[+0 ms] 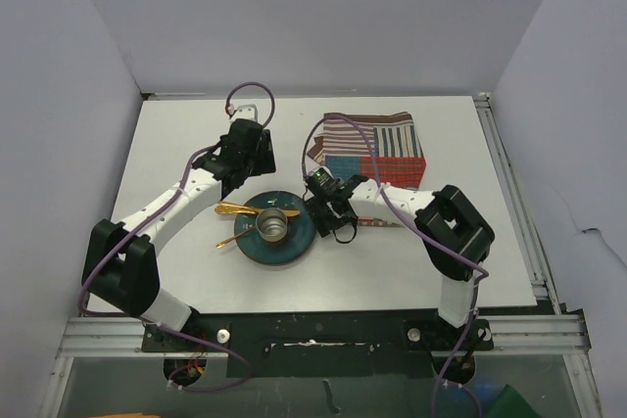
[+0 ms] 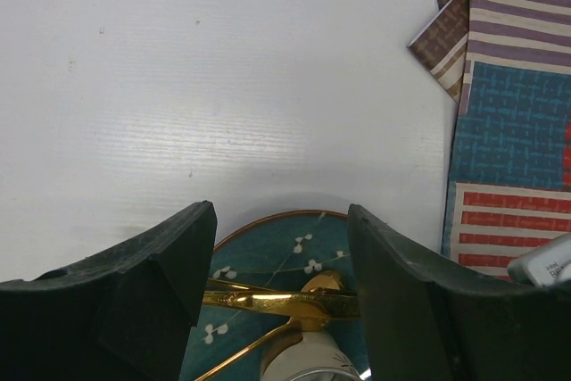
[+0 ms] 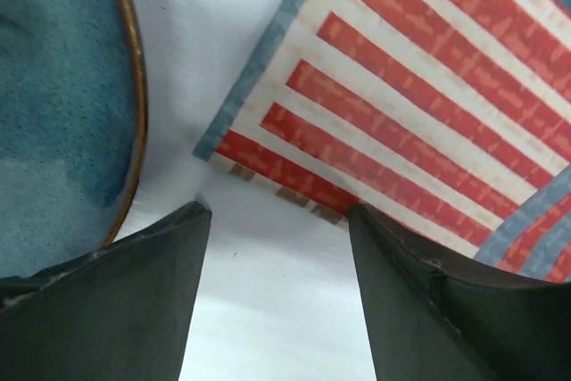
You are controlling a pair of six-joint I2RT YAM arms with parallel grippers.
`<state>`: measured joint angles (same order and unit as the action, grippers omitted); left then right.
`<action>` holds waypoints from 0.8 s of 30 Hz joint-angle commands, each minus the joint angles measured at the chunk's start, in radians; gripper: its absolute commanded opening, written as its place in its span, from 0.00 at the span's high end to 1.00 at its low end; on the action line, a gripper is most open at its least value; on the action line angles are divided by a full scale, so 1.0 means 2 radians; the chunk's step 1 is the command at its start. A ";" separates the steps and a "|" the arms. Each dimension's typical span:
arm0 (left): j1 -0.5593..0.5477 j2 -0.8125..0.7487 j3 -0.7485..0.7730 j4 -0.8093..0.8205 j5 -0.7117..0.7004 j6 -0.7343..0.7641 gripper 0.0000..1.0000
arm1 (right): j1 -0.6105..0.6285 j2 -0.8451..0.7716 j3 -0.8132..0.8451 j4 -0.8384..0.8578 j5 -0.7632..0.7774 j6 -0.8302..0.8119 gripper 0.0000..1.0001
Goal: Set the dinner table for one person
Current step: Flatten out the napkin at the center of the board.
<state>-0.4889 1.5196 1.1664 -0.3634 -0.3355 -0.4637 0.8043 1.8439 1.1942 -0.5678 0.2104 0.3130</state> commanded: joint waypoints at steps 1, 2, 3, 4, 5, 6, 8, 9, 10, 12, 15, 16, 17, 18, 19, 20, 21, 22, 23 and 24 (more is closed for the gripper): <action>0.002 -0.004 0.003 0.019 0.001 -0.001 0.40 | 0.003 0.023 0.027 0.015 -0.001 -0.014 0.34; 0.002 -0.005 0.002 0.018 0.000 -0.001 0.39 | 0.003 0.030 0.029 0.016 -0.001 -0.015 0.35; 0.002 -0.006 0.002 0.018 0.000 -0.001 0.39 | 0.003 0.033 0.029 0.018 -0.001 -0.015 0.35; 0.002 -0.007 0.001 0.018 -0.001 -0.001 0.40 | 0.003 0.037 0.027 0.022 -0.001 -0.014 0.35; 0.002 -0.008 0.000 0.018 -0.001 0.000 0.39 | 0.002 0.039 0.024 0.025 -0.001 -0.013 0.35; 0.002 -0.010 -0.001 0.018 -0.002 0.000 0.40 | 0.002 0.041 0.021 0.027 0.001 -0.012 0.34; 0.002 -0.010 -0.002 0.018 -0.002 0.001 0.40 | 0.000 0.044 0.014 0.032 0.007 -0.012 0.34; 0.002 -0.011 -0.001 0.018 -0.001 0.001 0.40 | -0.003 0.046 0.011 0.033 0.010 -0.012 0.35; 0.002 -0.011 0.000 0.018 -0.001 0.002 0.40 | -0.006 0.047 0.007 0.035 0.014 -0.013 0.35; 0.002 -0.012 0.001 0.018 0.000 0.002 0.40 | -0.015 0.050 0.002 0.038 0.024 -0.015 0.35; 0.002 -0.012 0.001 0.018 0.001 0.002 0.40 | -0.027 0.054 -0.008 0.042 0.036 -0.018 0.37; 0.002 -0.012 0.001 0.018 0.001 0.003 0.40 | -0.031 0.054 -0.012 0.045 0.040 -0.018 0.38; 0.002 -0.012 0.001 0.018 0.002 0.003 0.40 | -0.035 0.055 -0.016 0.049 0.042 -0.018 0.38; 0.002 -0.012 0.000 0.018 0.002 0.003 0.39 | -0.040 0.056 -0.019 0.051 0.042 -0.019 0.39; 0.002 -0.012 0.000 0.018 0.002 0.003 0.40 | -0.043 0.056 -0.022 0.054 0.043 -0.018 0.40; 0.002 -0.013 0.000 0.018 0.001 0.003 0.40 | -0.047 0.057 -0.024 0.055 0.043 -0.017 0.43; 0.002 -0.013 0.000 0.018 0.001 0.003 0.40 | -0.050 0.058 -0.025 0.056 0.040 -0.017 0.47; 0.002 -0.014 0.000 0.019 0.001 0.003 0.40 | -0.053 0.059 -0.027 0.057 0.037 -0.017 0.53; 0.002 -0.015 0.001 0.019 0.002 0.004 0.40 | -0.054 0.060 -0.028 0.058 0.034 -0.017 0.61; 0.002 -0.014 0.002 0.019 0.002 0.004 0.40 | -0.055 0.060 -0.028 0.058 0.030 -0.017 0.70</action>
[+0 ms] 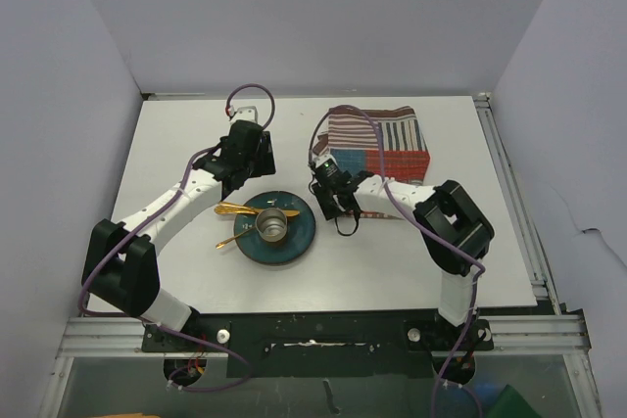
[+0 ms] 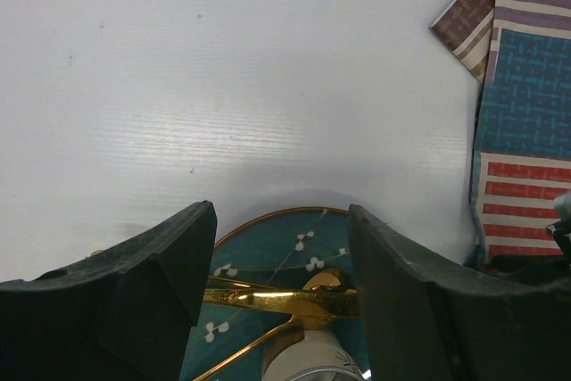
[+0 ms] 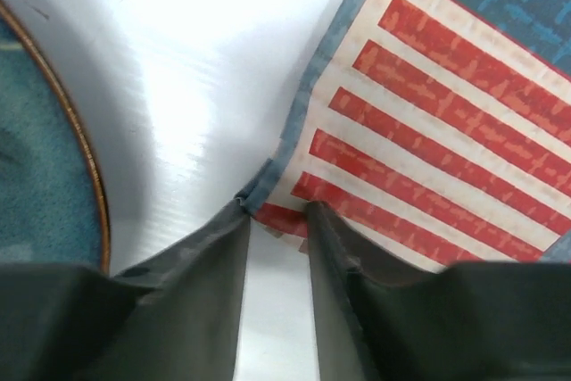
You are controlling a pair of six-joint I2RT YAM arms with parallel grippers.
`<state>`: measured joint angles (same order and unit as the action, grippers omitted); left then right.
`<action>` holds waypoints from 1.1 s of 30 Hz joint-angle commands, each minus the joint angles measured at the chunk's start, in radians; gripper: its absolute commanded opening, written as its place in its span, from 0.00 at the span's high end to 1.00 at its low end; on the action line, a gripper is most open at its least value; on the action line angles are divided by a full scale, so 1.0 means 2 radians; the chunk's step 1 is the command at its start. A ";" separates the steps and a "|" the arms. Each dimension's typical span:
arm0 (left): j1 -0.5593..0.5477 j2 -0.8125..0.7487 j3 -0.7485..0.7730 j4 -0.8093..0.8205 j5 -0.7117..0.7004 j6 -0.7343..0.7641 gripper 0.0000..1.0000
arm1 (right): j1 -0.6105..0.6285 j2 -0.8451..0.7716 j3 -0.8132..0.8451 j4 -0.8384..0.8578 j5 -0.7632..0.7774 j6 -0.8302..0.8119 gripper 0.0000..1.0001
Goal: Set the dinner table for one person
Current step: Flatten out the napkin at the center of the board.
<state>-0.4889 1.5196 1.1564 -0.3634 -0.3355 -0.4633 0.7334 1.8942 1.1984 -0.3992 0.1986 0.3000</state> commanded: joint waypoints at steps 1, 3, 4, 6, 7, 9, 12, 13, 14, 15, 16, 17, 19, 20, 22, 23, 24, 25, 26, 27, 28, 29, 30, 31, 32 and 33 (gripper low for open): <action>0.002 -0.015 0.008 0.018 0.002 0.005 0.40 | -0.021 0.035 -0.030 -0.026 0.033 -0.010 0.81; 0.002 -0.014 0.008 0.018 0.003 0.005 0.40 | -0.021 0.034 -0.030 -0.026 0.030 -0.011 0.99; 0.002 -0.014 0.009 0.018 0.003 0.005 0.40 | -0.021 0.033 -0.028 -0.027 0.028 -0.011 1.00; 0.002 -0.014 0.009 0.018 0.003 0.005 0.40 | -0.021 0.027 -0.024 -0.028 0.027 -0.013 1.00; 0.002 -0.013 0.009 0.018 0.004 0.005 0.40 | -0.021 0.024 -0.020 -0.031 0.027 -0.014 1.00; 0.002 -0.011 0.008 0.021 0.005 0.004 0.40 | -0.021 0.018 -0.002 -0.045 0.025 -0.020 1.00; 0.002 -0.005 0.006 0.024 0.007 0.000 0.41 | -0.024 0.011 0.051 -0.075 0.026 -0.030 1.00; 0.002 -0.002 0.005 0.026 0.011 -0.002 0.40 | -0.026 0.008 0.076 -0.085 0.028 -0.034 1.00; 0.001 0.001 0.003 0.028 0.016 -0.004 0.41 | -0.030 0.007 0.104 -0.098 0.028 -0.038 1.00; 0.001 0.003 0.001 0.032 0.024 -0.007 0.41 | -0.037 0.007 0.134 -0.111 0.027 -0.042 1.00; 0.000 0.005 -0.001 0.037 0.032 -0.010 0.41 | -0.046 0.010 0.168 -0.120 0.019 -0.048 1.00; -0.002 0.007 -0.003 0.044 0.040 -0.012 0.41 | -0.056 0.017 0.204 -0.137 0.009 -0.052 1.00; -0.005 0.013 -0.004 0.053 0.054 -0.015 0.41 | -0.076 0.038 0.306 -0.167 -0.005 -0.060 1.00; -0.007 0.016 -0.005 0.057 0.063 -0.016 0.41 | -0.084 0.050 0.349 -0.185 -0.007 -0.065 1.00; -0.009 0.024 -0.005 0.063 0.075 -0.017 0.41 | -0.096 0.076 0.443 -0.218 -0.009 -0.074 1.00; -0.010 0.030 -0.005 0.066 0.081 -0.017 0.41 | -0.105 0.087 0.484 -0.235 -0.006 -0.075 1.00; -0.010 0.032 -0.004 0.069 0.086 -0.017 0.42 | -0.112 0.098 0.520 -0.251 -0.001 -0.076 1.00; -0.011 0.037 -0.004 0.072 0.095 -0.017 0.42 | -0.119 0.102 0.547 -0.269 0.007 -0.075 1.00; -0.011 0.040 -0.004 0.075 0.102 -0.017 0.42 | -0.127 0.101 0.561 -0.275 0.016 -0.072 1.00; -0.012 0.042 -0.004 0.077 0.106 -0.016 0.42 | -0.136 0.093 0.564 -0.277 0.024 -0.070 1.00; -0.014 0.044 -0.004 0.080 0.109 -0.015 0.42 | -0.144 0.080 0.554 -0.273 0.035 -0.067 1.00; -0.015 0.045 -0.006 0.083 0.109 -0.015 0.42 | -0.152 0.060 0.534 -0.262 0.043 -0.066 1.00; -0.015 0.045 -0.006 0.086 0.112 -0.014 0.42 | -0.161 0.039 0.512 -0.248 0.045 -0.067 1.00; -0.015 0.048 -0.005 0.086 0.113 -0.013 0.42 | -0.171 0.018 0.489 -0.235 0.046 -0.067 1.00; -0.016 0.051 -0.002 0.087 0.115 -0.013 0.42 | -0.179 0.000 0.471 -0.224 0.052 -0.068 1.00; -0.016 0.054 0.001 0.086 0.116 -0.012 0.43 | -0.187 -0.014 0.459 -0.219 0.060 -0.069 1.00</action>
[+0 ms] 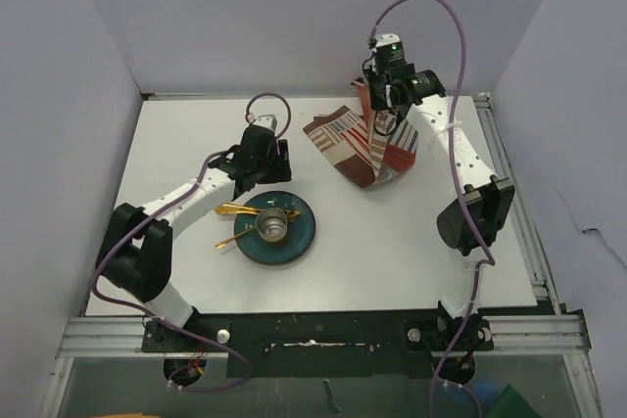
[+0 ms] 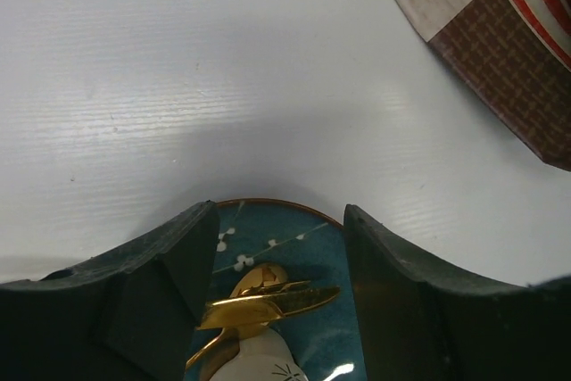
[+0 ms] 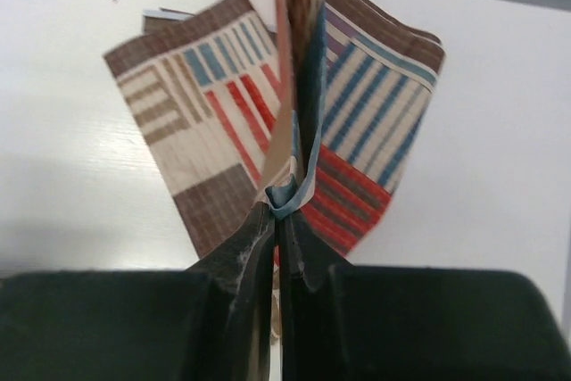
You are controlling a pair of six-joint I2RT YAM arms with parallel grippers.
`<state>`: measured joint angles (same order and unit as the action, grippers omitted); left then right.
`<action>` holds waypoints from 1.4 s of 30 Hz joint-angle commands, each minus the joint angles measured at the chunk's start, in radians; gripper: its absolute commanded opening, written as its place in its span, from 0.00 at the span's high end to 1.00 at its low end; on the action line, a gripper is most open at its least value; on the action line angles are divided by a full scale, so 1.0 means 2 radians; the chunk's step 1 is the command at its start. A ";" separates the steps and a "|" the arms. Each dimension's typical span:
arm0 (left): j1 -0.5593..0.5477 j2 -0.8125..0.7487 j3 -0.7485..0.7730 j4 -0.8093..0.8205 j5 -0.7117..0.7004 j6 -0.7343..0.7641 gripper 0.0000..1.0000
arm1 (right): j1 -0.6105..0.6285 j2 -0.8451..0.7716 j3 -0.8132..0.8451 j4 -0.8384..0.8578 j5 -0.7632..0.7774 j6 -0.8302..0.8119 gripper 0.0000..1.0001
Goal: Set the dinner table for one person
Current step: Flatten out the napkin at the center of the board.
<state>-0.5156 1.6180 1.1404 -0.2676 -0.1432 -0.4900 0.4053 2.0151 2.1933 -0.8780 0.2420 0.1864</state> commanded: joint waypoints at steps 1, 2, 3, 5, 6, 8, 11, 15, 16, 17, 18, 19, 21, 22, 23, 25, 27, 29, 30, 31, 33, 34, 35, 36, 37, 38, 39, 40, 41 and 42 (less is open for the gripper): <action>-0.004 0.008 0.011 0.038 0.021 0.001 0.43 | -0.028 -0.088 -0.045 0.021 0.058 -0.012 1.00; -0.005 0.011 0.014 0.038 0.023 0.001 0.43 | -0.029 -0.098 -0.048 0.019 0.087 -0.012 1.00; -0.005 0.014 0.017 0.038 0.024 0.002 0.43 | -0.030 -0.108 -0.051 0.018 0.117 -0.012 1.00; -0.007 0.019 0.020 0.039 0.026 0.002 0.43 | -0.034 -0.138 -0.062 0.019 0.152 -0.010 1.00; -0.008 0.022 0.021 0.040 0.026 0.003 0.43 | -0.038 -0.150 -0.069 0.022 0.159 -0.009 1.00; -0.010 0.025 0.022 0.039 0.025 0.003 0.43 | -0.047 -0.169 -0.073 0.020 0.162 -0.008 1.00; -0.010 0.030 0.025 0.038 0.024 0.005 0.43 | -0.054 -0.188 -0.072 -0.001 0.186 -0.003 1.00; -0.010 0.031 0.029 0.035 0.023 0.006 0.43 | -0.059 -0.200 -0.085 -0.062 0.236 0.026 1.00; -0.010 0.031 0.030 0.035 0.022 0.007 0.44 | -0.060 -0.206 -0.105 -0.078 0.247 0.038 1.00; -0.009 0.030 0.031 0.035 0.021 0.007 0.43 | -0.060 -0.215 -0.127 -0.091 0.259 0.050 1.00; -0.010 0.030 0.031 0.035 0.022 0.008 0.43 | -0.060 -0.224 -0.148 -0.103 0.272 0.066 1.00; -0.010 0.029 0.032 0.035 0.022 0.009 0.44 | -0.060 -0.234 -0.172 -0.111 0.288 0.078 1.00; -0.010 0.029 0.032 0.035 0.022 0.009 0.43 | -0.062 -0.257 -0.213 -0.129 0.316 0.107 1.00; -0.011 0.030 0.032 0.034 0.022 0.010 0.44 | -0.064 -0.270 -0.231 -0.138 0.325 0.120 1.00; -0.011 0.030 0.033 0.034 0.023 0.010 0.44 | -0.066 -0.283 -0.247 -0.144 0.331 0.130 1.00; -0.010 0.031 0.033 0.033 0.025 0.011 0.44 | -0.074 -0.303 -0.275 -0.166 0.336 0.153 1.00; -0.010 0.030 0.032 0.034 0.025 0.010 0.44 | -0.078 -0.315 -0.297 -0.190 0.338 0.173 1.00; -0.010 0.029 0.032 0.035 0.026 0.010 0.44 | -0.079 -0.321 -0.316 -0.207 0.341 0.188 1.00; -0.011 0.028 0.032 0.036 0.025 0.010 0.44 | -0.079 -0.324 -0.324 -0.215 0.344 0.196 1.00; -0.011 0.027 0.032 0.036 0.025 0.009 0.44 | -0.079 -0.327 -0.331 -0.220 0.348 0.200 1.00; -0.011 0.026 0.032 0.035 0.023 0.009 0.44 | -0.078 -0.333 -0.338 -0.233 0.357 0.213 1.00; -0.012 0.025 0.031 0.034 0.022 0.009 0.44 | -0.079 -0.336 -0.338 -0.239 0.360 0.218 1.00; -0.012 0.024 0.031 0.033 0.021 0.009 0.44 | -0.080 -0.338 -0.338 -0.248 0.361 0.223 1.00; -0.012 0.023 0.030 0.033 0.021 0.009 0.44 | -0.080 -0.341 -0.335 -0.257 0.360 0.230 0.98; -0.012 0.021 0.029 0.033 0.020 0.009 0.44 | -0.080 -0.344 -0.334 -0.265 0.358 0.235 0.66; -0.012 0.020 0.029 0.033 0.019 0.009 0.44 | -0.080 -0.347 -0.333 -0.271 0.356 0.238 0.40; -0.012 0.020 0.029 0.033 0.019 0.009 0.44 | -0.081 -0.351 -0.333 -0.272 0.350 0.236 0.29; -0.012 0.019 0.030 0.032 0.019 0.009 0.44 | -0.080 -0.356 -0.332 -0.271 0.346 0.234 0.21; -0.012 0.019 0.031 0.032 0.019 0.009 0.44 | -0.080 -0.359 -0.329 -0.270 0.344 0.231 0.09; -0.012 0.019 0.032 0.032 0.019 0.009 0.44 | -0.080 -0.362 -0.325 -0.268 0.345 0.227 0.01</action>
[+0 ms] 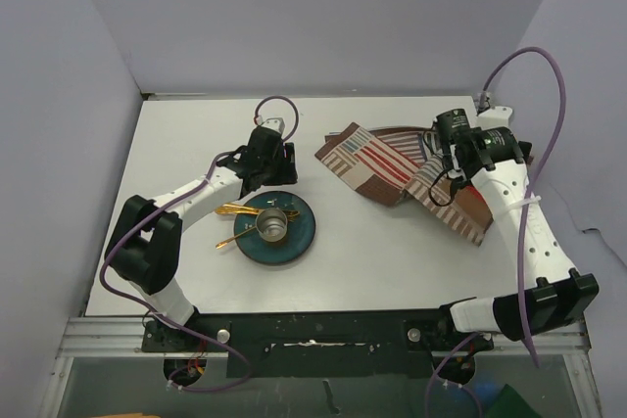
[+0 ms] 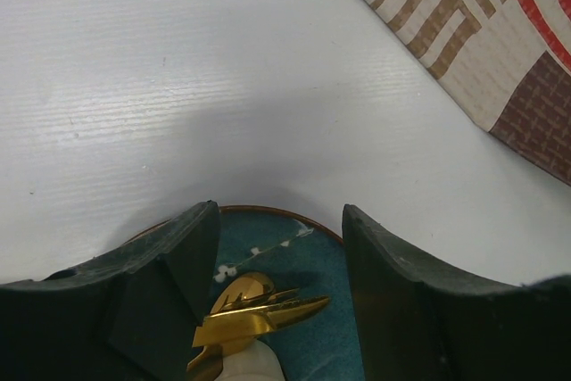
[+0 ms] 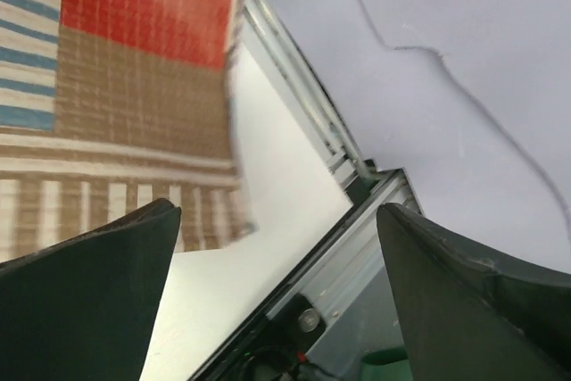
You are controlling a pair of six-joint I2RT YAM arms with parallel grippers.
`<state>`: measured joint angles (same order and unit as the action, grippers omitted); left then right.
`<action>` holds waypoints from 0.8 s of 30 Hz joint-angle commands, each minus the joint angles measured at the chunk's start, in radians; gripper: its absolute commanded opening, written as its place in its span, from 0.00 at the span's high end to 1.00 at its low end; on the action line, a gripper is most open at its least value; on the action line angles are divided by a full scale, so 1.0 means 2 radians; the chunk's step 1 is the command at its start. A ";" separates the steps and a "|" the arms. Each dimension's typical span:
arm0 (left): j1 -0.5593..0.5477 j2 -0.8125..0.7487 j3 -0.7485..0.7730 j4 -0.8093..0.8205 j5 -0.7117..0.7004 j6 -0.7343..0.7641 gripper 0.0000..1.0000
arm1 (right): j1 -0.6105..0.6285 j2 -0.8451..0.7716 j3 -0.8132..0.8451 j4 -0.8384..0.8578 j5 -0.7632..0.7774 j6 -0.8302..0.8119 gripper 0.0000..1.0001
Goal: Set the dinner table for one person
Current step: Flatten out the napkin at the center of the board.
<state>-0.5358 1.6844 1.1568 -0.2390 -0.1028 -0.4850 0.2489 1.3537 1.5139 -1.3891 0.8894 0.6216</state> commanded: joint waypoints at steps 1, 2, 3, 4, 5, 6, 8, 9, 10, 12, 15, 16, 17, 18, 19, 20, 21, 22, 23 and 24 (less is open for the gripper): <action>-0.003 -0.014 0.024 0.018 0.000 0.007 0.44 | -0.001 -0.035 0.020 -0.010 0.023 0.006 0.02; -0.003 -0.014 0.025 0.018 -0.001 0.007 0.44 | 0.000 -0.038 0.028 -0.011 0.026 0.005 0.03; -0.004 -0.014 0.025 0.018 -0.001 0.007 0.44 | 0.000 -0.041 0.036 -0.010 0.029 0.005 0.02; -0.003 -0.014 0.025 0.017 -0.001 0.007 0.44 | 0.001 -0.045 0.044 -0.006 0.030 0.000 0.02; -0.003 -0.014 0.025 0.017 -0.002 0.008 0.44 | 0.001 -0.048 0.053 0.002 0.027 -0.008 0.02; -0.003 -0.013 0.025 0.016 -0.002 0.008 0.44 | 0.001 -0.051 0.059 0.016 0.013 -0.020 0.01; -0.004 -0.012 0.027 0.016 -0.003 0.009 0.44 | 0.001 -0.053 0.061 0.057 -0.029 -0.051 0.06; -0.003 -0.011 0.028 0.016 -0.001 0.008 0.44 | 0.001 -0.052 0.053 0.085 -0.059 -0.070 0.10; -0.004 -0.010 0.028 0.018 0.001 0.008 0.44 | 0.000 -0.050 0.040 0.114 -0.094 -0.087 0.14; -0.004 -0.008 0.029 0.020 0.007 0.008 0.44 | -0.001 -0.034 0.018 0.158 -0.144 -0.103 0.30; -0.004 -0.010 0.023 0.039 0.028 0.007 0.44 | -0.004 0.014 -0.012 0.216 -0.214 -0.125 0.73; -0.004 -0.012 0.018 0.056 0.046 0.008 0.44 | -0.007 0.033 -0.022 0.240 -0.243 -0.135 0.88; -0.004 -0.010 0.014 0.080 0.072 0.008 0.44 | -0.010 0.052 -0.028 0.262 -0.273 -0.142 0.99; -0.002 -0.004 0.013 0.108 0.103 0.009 0.44 | -0.011 0.073 -0.031 0.276 -0.301 -0.146 1.00; -0.001 0.006 0.019 0.123 0.127 0.008 0.44 | -0.011 0.094 -0.030 0.287 -0.323 -0.148 1.00; -0.001 0.022 0.033 0.123 0.142 0.008 0.44 | -0.011 0.118 -0.029 0.293 -0.342 -0.148 1.00; -0.002 0.039 0.054 0.118 0.158 0.012 0.44 | -0.010 0.133 -0.030 0.300 -0.359 -0.148 1.00; -0.002 0.055 0.077 0.116 0.169 0.015 0.44 | -0.009 0.142 -0.033 0.310 -0.375 -0.149 1.00; -0.002 0.070 0.089 0.121 0.181 0.017 0.44 | -0.009 0.150 -0.040 0.324 -0.395 -0.149 1.00; -0.002 0.083 0.100 0.127 0.192 0.018 0.44 | -0.009 0.155 -0.049 0.338 -0.411 -0.149 1.00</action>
<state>-0.5388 1.7576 1.2354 -0.1093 0.1219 -0.4797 0.2344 1.6646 1.4414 -0.8551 0.2714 0.3557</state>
